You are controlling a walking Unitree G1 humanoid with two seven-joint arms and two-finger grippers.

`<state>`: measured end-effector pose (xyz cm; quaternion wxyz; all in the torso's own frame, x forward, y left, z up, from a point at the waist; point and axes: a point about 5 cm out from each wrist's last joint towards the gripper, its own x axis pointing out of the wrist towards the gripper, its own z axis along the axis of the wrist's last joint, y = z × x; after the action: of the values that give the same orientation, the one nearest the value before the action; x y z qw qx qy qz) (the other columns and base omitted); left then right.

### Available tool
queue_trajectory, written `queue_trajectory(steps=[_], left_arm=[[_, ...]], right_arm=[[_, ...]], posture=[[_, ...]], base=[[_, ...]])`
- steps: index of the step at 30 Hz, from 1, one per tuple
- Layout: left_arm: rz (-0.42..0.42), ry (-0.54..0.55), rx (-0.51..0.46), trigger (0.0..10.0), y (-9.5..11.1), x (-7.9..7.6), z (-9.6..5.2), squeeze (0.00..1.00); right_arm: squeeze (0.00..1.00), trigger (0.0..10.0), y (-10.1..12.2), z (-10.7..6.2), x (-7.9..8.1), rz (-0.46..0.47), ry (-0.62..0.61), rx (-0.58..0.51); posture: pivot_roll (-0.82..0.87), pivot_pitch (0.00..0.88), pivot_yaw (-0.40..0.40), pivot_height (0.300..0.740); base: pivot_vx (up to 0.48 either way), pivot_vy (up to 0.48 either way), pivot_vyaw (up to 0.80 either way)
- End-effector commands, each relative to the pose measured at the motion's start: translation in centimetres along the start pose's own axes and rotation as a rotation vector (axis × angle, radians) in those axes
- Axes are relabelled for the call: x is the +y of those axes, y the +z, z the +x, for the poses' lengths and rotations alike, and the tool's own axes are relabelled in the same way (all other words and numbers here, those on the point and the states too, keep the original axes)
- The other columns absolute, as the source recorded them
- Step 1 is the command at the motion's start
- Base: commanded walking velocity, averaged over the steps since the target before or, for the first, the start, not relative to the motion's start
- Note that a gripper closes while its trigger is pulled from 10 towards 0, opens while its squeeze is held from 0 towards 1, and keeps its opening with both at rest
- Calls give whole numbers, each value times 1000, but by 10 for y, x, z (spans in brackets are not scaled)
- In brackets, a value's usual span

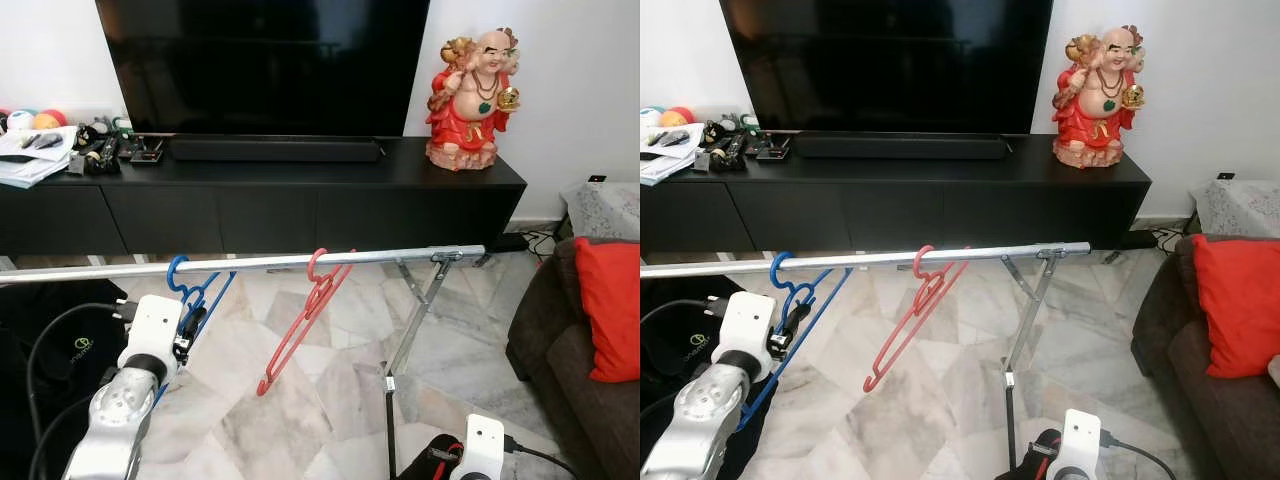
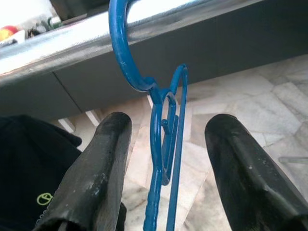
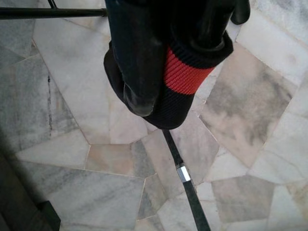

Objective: Hang hanger

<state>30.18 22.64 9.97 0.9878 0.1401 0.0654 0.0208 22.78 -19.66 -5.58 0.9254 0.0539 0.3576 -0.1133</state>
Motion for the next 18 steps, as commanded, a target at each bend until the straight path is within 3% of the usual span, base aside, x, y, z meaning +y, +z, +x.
queue_trajectory(steps=[1,3,11,17,18], left_arm=[[-16,11,14,10000,2,2,6,0],[33,-8,78,10000,0,-1,17,0],[40,65,105,10000,8,3,33,0],[1,120,186,10000,8,1,43,0],[-37,125,210,10000,5,-1,44,0]], right_arm=[[0,10000,6,1,-2,-8,1,-16],[0,10000,5,1,-2,-16,4,-13],[0,10000,5,1,-2,-22,7,-8],[0,10000,5,1,0,-26,11,-7],[0,10000,5,1,0,-27,12,-7]], posture=[[135,0,-40,740],[132,0,-42,740],[127,0,-45,740],[124,0,-50,740],[123,0,-50,740]], base=[[0,0,0],[0,0,0],[0,0,0],[0,0,0],[0,0,0]])
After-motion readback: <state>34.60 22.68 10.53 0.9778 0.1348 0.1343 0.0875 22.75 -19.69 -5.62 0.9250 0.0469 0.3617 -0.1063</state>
